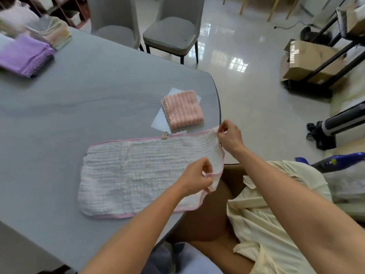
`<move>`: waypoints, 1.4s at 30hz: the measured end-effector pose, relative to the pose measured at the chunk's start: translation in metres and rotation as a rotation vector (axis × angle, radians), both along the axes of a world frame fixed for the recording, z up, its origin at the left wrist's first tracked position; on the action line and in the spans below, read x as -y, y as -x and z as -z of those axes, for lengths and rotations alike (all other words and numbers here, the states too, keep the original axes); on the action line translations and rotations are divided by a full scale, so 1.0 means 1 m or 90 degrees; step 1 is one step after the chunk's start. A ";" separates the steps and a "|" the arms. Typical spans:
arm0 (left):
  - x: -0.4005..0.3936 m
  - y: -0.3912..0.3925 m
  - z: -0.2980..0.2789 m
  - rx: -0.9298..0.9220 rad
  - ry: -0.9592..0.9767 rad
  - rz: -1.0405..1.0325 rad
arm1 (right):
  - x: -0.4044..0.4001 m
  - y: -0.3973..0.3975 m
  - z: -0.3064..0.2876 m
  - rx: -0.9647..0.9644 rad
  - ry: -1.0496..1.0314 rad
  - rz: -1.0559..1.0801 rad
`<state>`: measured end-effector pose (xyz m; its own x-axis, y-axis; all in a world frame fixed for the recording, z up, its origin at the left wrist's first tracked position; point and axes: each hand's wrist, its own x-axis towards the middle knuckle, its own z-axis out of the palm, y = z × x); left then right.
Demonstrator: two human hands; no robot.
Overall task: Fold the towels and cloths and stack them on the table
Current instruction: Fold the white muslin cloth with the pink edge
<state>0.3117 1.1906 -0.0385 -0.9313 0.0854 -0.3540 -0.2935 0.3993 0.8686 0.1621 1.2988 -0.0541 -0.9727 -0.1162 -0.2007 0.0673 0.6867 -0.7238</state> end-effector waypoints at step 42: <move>0.271 -0.198 0.054 0.258 0.100 -0.638 | 0.417 -0.135 0.035 -0.320 -0.458 -1.193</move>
